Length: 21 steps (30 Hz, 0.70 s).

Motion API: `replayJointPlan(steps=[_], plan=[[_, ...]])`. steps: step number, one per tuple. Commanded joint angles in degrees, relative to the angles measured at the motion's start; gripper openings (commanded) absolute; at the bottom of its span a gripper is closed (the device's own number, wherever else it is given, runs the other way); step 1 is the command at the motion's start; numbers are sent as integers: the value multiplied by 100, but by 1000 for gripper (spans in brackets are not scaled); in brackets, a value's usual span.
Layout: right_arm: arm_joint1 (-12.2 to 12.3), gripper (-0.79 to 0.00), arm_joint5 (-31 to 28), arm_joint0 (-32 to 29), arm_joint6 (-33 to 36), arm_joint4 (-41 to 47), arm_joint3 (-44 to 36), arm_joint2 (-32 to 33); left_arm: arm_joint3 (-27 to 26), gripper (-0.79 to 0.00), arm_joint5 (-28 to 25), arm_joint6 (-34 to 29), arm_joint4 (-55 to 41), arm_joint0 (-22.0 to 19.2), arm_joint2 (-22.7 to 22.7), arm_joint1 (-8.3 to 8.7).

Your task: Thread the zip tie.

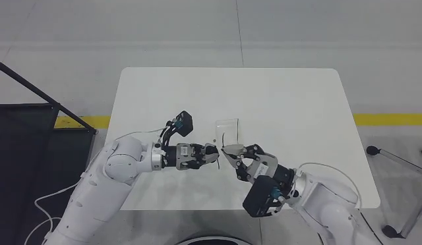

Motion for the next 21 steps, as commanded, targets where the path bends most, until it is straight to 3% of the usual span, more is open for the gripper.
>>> replayJointPlan(steps=[1,21], plan=[[6,-785,-34,-11,-36,12,-3,30,1,-785,0,17,-7,-4,6,8],[81,-785,-1496,436,-343,417,250,-31,4,-785,2,43,-13,-10,17,19]])
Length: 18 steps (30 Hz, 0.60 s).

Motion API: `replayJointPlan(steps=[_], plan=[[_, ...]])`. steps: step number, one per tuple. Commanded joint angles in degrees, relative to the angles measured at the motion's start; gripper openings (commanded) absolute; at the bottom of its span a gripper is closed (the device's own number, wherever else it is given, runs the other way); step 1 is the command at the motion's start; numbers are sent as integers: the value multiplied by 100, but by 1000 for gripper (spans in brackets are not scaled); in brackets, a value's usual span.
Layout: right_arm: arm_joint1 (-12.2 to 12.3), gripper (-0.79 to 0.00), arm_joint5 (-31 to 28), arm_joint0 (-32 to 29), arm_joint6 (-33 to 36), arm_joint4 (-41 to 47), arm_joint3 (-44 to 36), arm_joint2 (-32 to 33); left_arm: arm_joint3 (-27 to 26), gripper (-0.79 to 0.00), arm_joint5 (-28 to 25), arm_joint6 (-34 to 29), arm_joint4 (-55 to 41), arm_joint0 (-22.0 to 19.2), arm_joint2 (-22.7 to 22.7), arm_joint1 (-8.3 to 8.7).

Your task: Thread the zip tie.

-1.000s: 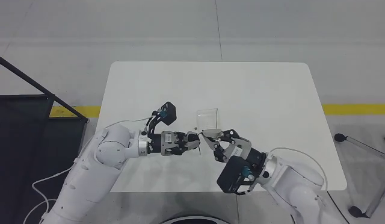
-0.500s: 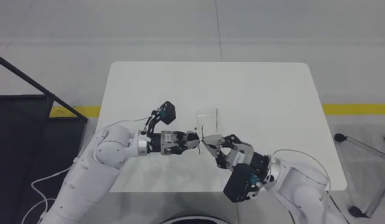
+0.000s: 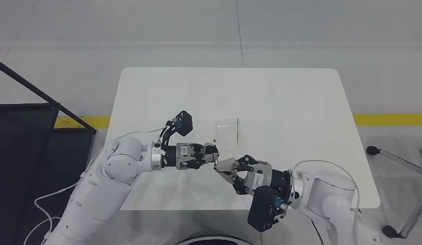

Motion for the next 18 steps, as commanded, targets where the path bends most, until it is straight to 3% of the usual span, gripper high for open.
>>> replayJointPlan(steps=[1,18], plan=[[10,-785,-210,81,-30,101,36,16,0,-785,0,0,0,0,0,0],[32,-785,-246,273,143,371,254,-5,0,-785,0,0,0,0,0,0]])
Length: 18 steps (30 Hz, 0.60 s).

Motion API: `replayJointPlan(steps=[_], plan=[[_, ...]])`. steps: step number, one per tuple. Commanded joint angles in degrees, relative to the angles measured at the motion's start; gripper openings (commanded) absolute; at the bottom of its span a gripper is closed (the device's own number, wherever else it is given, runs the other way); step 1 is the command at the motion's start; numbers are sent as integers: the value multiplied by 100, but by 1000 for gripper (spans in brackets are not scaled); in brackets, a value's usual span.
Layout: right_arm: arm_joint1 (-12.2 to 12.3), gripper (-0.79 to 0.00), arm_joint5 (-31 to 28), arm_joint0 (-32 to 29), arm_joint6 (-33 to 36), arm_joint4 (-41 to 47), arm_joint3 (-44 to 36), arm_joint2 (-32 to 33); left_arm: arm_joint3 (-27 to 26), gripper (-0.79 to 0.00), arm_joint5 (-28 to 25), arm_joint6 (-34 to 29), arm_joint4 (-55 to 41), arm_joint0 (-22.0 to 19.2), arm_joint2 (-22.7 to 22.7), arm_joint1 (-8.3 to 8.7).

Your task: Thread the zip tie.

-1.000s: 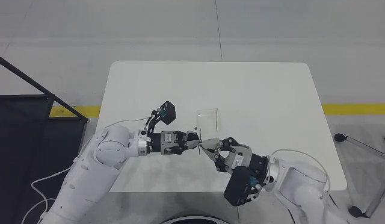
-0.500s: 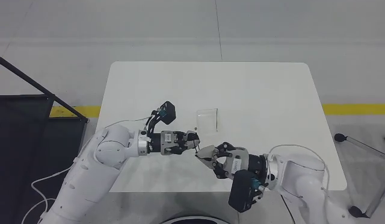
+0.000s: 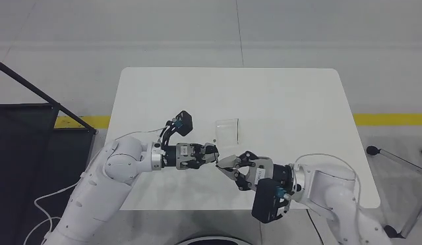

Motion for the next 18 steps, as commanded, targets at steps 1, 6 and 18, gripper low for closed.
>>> replayJointPlan(steps=[1,6,18], plan=[[4,-785,0,8,-6,4,16,0,0,-785,0,0,0,0,0,0],[13,-785,-9,12,4,37,47,-10,0,-785,0,0,0,0,0,0],[28,-785,6,55,50,79,92,-59,0,-785,0,0,0,0,0,0]])
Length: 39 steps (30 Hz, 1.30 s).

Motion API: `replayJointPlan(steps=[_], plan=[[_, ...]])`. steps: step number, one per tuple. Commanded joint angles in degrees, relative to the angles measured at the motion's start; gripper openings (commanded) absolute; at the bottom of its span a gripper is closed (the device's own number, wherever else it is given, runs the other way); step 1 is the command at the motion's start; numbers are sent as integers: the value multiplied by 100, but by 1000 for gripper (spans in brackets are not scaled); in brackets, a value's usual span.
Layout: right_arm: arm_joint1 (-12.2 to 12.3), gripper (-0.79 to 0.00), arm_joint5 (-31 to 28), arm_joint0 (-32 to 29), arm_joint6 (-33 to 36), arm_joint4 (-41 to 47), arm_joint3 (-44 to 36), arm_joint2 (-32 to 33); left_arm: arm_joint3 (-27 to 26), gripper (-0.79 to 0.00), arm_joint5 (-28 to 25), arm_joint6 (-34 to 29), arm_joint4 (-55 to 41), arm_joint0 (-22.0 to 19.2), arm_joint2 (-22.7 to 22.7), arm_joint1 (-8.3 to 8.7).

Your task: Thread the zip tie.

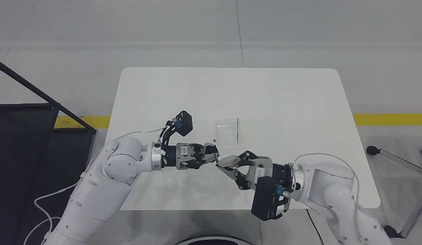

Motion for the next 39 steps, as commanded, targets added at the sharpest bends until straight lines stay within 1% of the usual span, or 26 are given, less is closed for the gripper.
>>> replayJointPlan(steps=[1,19,30,34,39], plan=[[2,-785,8,5,15,9,7,-10,0,-785,0,0,0,0,0,0],[14,-785,194,25,150,76,30,-37,0,-785,0,0,0,0,0,0],[9,-785,577,-33,227,25,-14,-41,0,-785,0,0,0,0,0,0],[0,-785,766,-49,280,-31,-41,-72,0,-785,0,0,0,0,0,0],[-19,-785,1138,-95,341,-146,-93,-114,0,-785,0,0,0,0,0,0]])
